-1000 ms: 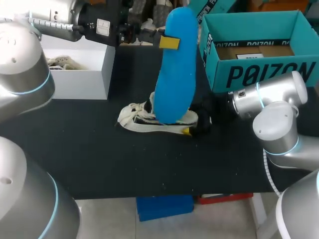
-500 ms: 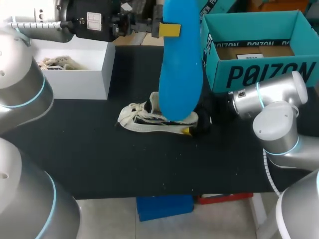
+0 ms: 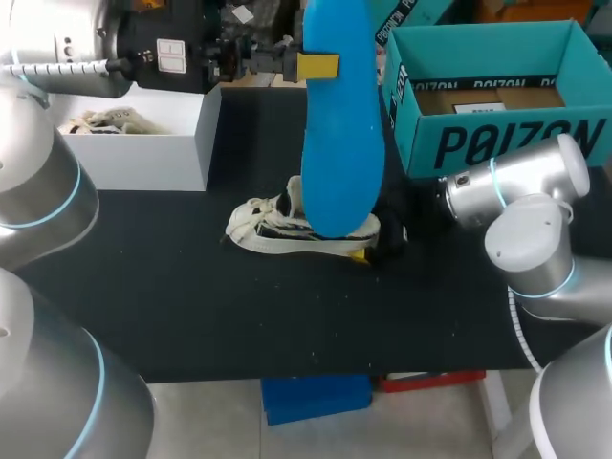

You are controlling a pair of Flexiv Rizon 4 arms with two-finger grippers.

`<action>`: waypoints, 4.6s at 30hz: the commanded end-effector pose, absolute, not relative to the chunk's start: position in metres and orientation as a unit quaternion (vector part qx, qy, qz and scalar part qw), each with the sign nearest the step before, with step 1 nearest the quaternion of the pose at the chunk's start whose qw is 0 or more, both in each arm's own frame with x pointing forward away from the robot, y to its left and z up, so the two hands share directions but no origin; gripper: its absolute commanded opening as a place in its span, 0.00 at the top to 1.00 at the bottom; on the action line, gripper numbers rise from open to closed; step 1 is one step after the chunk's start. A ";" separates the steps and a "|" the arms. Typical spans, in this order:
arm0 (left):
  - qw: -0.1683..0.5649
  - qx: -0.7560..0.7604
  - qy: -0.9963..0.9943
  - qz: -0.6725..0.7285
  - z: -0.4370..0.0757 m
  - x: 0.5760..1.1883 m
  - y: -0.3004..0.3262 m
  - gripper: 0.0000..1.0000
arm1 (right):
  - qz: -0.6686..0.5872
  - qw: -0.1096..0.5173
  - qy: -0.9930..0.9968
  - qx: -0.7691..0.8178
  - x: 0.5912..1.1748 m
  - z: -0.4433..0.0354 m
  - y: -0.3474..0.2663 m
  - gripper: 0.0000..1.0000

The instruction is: Take the shoe out of the shoebox, open the shoe tongue, remove and reinsert the insole, then place the shoe into the shoebox

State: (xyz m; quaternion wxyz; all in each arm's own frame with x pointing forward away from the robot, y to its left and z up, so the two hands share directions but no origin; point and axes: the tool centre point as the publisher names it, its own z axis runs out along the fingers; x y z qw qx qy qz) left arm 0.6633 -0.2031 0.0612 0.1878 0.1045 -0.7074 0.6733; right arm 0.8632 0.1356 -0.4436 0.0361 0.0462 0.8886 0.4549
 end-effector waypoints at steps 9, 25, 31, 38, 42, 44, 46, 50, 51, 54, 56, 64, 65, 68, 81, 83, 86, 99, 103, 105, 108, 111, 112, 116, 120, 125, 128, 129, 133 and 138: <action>0.187 0.106 -0.707 0.673 0.061 0.663 -0.205 1.00 | 0.291 0.029 0.955 0.054 0.870 -0.419 0.121 0.00; 0.187 0.106 -0.707 0.673 0.061 0.663 -0.205 1.00 | 0.075 0.004 0.997 0.028 0.867 -0.403 0.130 0.00; 0.187 0.106 -0.707 0.673 0.061 0.663 -0.205 1.00 | 0.030 0.001 0.999 0.039 0.864 -0.406 0.135 0.00; 0.187 0.106 -0.707 0.673 0.061 0.663 -0.205 1.00 | 0.014 0.003 0.999 0.052 0.862 -0.412 0.137 0.00; 0.187 0.106 -0.707 0.673 0.061 0.663 -0.205 1.00 | 0.006 0.000 0.998 0.057 0.862 -0.413 0.139 0.00; 0.187 0.106 -0.707 0.673 0.061 0.663 -0.205 1.00 | 0.003 0.001 0.998 0.061 0.862 -0.413 0.139 0.00; 0.187 0.106 -0.707 0.673 0.061 0.663 -0.205 1.00 | 0.001 0.002 0.998 0.062 0.862 -0.413 0.139 0.00; 0.187 0.106 -0.707 0.673 0.061 0.663 -0.205 1.00 | -0.004 0.003 0.998 0.061 0.862 -0.415 0.142 0.00; 0.187 0.106 -0.707 0.673 0.061 0.663 -0.205 1.00 | -0.005 0.003 0.998 0.061 0.862 -0.415 0.143 0.00; 0.187 0.106 -0.707 0.673 0.061 0.663 -0.205 1.00 | -0.005 0.001 0.998 0.059 0.862 -0.417 0.143 0.00; 0.187 0.106 -0.707 0.673 0.061 0.663 -0.205 1.00 | -0.004 0.000 0.998 0.059 0.861 -0.418 0.144 0.00; 0.187 0.106 -0.707 0.673 0.061 0.663 -0.205 1.00 | -0.004 0.000 0.998 0.058 0.860 -0.420 0.145 0.00; 0.187 0.106 -0.707 0.673 0.061 0.663 -0.205 1.00 | -0.003 0.000 0.998 0.058 0.859 -0.420 0.144 0.00; 0.187 0.106 -0.707 0.673 0.061 0.663 -0.205 1.00 | 0.009 0.003 0.998 0.056 0.858 -0.413 0.142 0.00; 0.187 0.106 -0.707 0.673 0.061 0.663 -0.205 1.00 | 0.202 0.039 0.978 0.043 0.862 -0.401 0.136 0.00; 0.187 0.106 -0.707 0.673 0.061 0.663 -0.205 1.00 | 0.224 0.040 0.973 0.042 0.862 -0.401 0.136 0.00; 0.187 0.106 -0.707 0.673 0.061 0.663 -0.205 1.00 | 0.265 0.043 0.962 0.039 0.863 -0.402 0.137 0.00; 0.187 0.106 -0.707 0.673 0.061 0.663 -0.205 1.00 | 0.382 0.032 0.924 0.004 0.868 -0.409 0.144 0.00; 0.187 0.106 -0.707 0.673 0.061 0.663 -0.205 1.00 | 0.392 0.035 0.919 0.009 0.867 -0.413 0.143 0.00; 0.187 0.106 -0.707 0.673 0.061 0.663 -0.205 1.00 | 0.400 0.036 0.916 0.011 0.865 -0.415 0.142 0.00; 0.187 0.106 -0.707 0.673 0.061 0.663 -0.205 1.00 | 0.408 0.034 0.912 0.014 0.864 -0.418 0.142 0.00; 0.187 0.106 -0.707 0.673 0.061 0.663 -0.205 1.00 | 0.419 0.031 0.907 0.015 0.862 -0.421 0.143 0.00; 0.187 0.106 -0.707 0.673 0.061 0.663 -0.205 1.00 | 0.421 0.031 0.906 0.016 0.862 -0.421 0.143 0.00; 0.187 0.106 -0.707 0.673 0.061 0.663 -0.205 1.00 | 0.430 0.024 0.902 0.017 0.860 -0.426 0.144 0.00; 0.187 0.106 -0.707 0.673 0.061 0.663 -0.205 1.00 | 0.438 0.019 0.899 0.019 0.859 -0.429 0.144 0.00; 0.187 0.106 -0.707 0.673 0.061 0.663 -0.205 1.00 | 0.435 0.019 0.900 0.020 0.859 -0.427 0.143 0.00; 0.187 0.106 -0.707 0.673 0.061 0.663 -0.205 1.00 | 0.423 0.021 0.906 0.021 0.858 -0.423 0.140 0.00; 0.187 0.106 -0.707 0.673 0.061 0.663 -0.205 1.00 | 0.420 0.021 0.907 0.020 0.858 -0.420 0.138 0.00; 0.187 0.106 -0.707 0.673 0.061 0.663 -0.205 1.00 | 0.414 0.022 0.910 0.023 0.857 -0.412 0.133 0.00; 0.187 0.106 -0.707 0.673 0.061 0.663 -0.205 1.00 | 0.397 0.019 0.917 0.020 0.858 -0.398 0.124 0.00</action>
